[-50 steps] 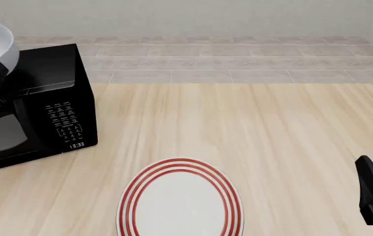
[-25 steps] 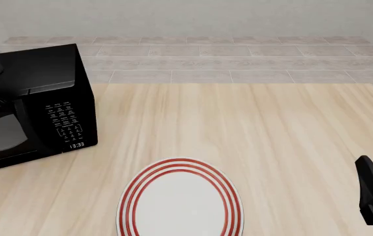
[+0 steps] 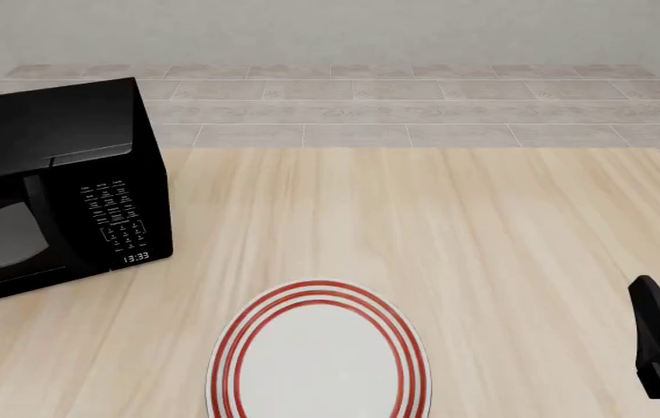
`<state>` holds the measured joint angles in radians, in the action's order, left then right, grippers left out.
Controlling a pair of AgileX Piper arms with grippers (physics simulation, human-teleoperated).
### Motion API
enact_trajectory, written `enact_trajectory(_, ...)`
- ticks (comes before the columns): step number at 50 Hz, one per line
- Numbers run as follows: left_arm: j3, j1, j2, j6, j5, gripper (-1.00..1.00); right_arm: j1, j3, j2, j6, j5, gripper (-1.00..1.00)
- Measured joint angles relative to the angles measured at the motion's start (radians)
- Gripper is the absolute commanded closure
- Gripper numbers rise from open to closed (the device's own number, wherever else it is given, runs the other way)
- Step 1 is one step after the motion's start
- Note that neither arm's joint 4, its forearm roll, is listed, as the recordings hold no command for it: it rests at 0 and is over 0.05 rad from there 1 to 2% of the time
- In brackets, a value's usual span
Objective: Pick up the white bowl and put it on the plate.
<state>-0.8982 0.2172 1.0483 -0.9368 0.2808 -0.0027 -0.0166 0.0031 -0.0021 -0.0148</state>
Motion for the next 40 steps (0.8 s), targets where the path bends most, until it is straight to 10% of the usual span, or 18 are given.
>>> enact_trajectory(40, -0.100, -0.354, -0.348, 0.191, 0.494, 1.00, 0.000, 0.000, 0.000, 0.000, 0.000, -1.00)
